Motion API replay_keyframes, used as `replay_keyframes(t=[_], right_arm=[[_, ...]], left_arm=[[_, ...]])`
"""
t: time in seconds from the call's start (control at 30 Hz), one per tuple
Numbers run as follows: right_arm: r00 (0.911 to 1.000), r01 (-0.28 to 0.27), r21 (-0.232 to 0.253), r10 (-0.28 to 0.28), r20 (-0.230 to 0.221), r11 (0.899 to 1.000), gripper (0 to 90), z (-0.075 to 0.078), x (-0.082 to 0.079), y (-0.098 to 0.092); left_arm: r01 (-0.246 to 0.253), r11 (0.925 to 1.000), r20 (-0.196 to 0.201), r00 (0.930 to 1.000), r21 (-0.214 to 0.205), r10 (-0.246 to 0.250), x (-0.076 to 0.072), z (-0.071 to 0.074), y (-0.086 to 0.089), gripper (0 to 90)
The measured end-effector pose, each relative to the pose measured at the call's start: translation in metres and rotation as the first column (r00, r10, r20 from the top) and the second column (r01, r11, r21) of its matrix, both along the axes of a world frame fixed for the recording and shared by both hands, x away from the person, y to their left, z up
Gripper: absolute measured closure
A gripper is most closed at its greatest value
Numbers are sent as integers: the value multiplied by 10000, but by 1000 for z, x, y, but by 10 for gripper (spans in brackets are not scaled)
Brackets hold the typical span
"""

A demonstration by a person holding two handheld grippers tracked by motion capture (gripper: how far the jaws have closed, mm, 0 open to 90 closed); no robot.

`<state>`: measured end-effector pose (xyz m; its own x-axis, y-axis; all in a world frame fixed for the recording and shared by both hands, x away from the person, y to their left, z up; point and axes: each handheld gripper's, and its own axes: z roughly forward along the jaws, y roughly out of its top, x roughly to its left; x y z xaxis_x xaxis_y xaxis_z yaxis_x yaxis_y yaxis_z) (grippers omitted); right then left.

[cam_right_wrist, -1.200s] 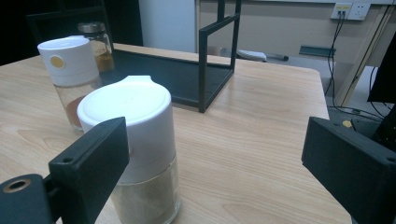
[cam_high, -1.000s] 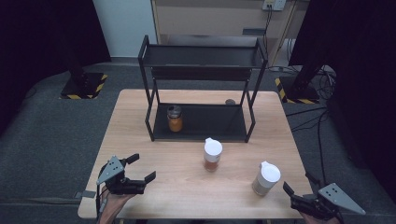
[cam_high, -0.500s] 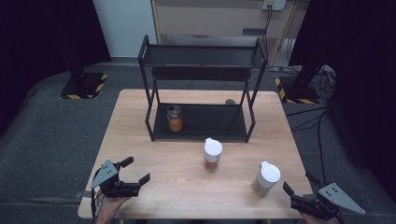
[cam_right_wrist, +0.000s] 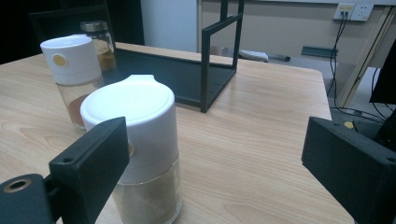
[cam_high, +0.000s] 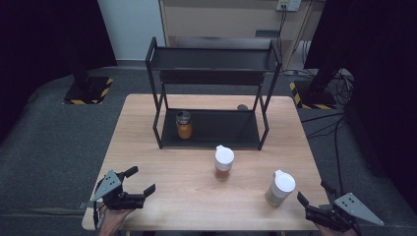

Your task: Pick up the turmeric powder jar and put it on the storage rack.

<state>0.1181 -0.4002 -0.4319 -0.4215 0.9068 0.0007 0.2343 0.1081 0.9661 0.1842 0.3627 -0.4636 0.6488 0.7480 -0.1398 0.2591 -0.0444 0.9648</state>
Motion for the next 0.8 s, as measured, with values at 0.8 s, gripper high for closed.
replay_keyframes(t=[0.8], right_arm=[[10000, 23, -19, -23, -20, 10000, 77, 0, 0, 0]], left_arm=[[170, 9999, 33, 9998, -23, -170, 2, -1, -1, 22]])
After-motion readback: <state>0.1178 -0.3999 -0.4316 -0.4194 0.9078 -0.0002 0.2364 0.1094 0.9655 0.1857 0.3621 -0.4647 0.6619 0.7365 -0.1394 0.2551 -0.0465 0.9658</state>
